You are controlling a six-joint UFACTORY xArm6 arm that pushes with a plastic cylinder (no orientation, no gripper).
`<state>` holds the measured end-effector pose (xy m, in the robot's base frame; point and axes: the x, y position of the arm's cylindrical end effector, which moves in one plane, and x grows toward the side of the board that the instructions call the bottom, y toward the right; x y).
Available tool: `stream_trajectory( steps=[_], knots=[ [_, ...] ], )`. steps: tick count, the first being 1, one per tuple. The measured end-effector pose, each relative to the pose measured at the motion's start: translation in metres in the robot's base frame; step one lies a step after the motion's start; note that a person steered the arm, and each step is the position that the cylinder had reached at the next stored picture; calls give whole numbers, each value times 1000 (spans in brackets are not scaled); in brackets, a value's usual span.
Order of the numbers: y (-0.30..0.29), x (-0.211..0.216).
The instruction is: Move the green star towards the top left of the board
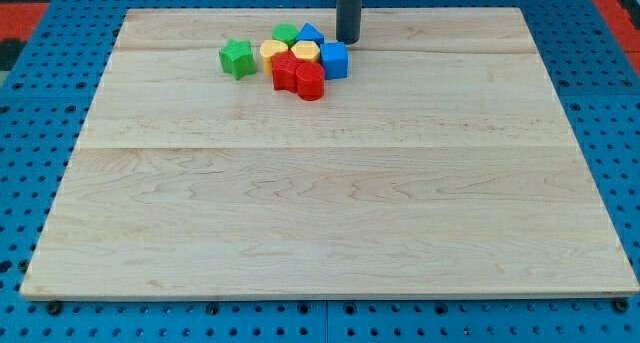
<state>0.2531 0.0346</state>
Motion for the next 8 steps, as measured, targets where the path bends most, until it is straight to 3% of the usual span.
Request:
stream_trajectory(
  steps=[1,2,5,6,8],
  knots=[
    [39,-1],
    [26,39],
    [-91,44],
    [-108,23],
    [-129,22]
  ],
)
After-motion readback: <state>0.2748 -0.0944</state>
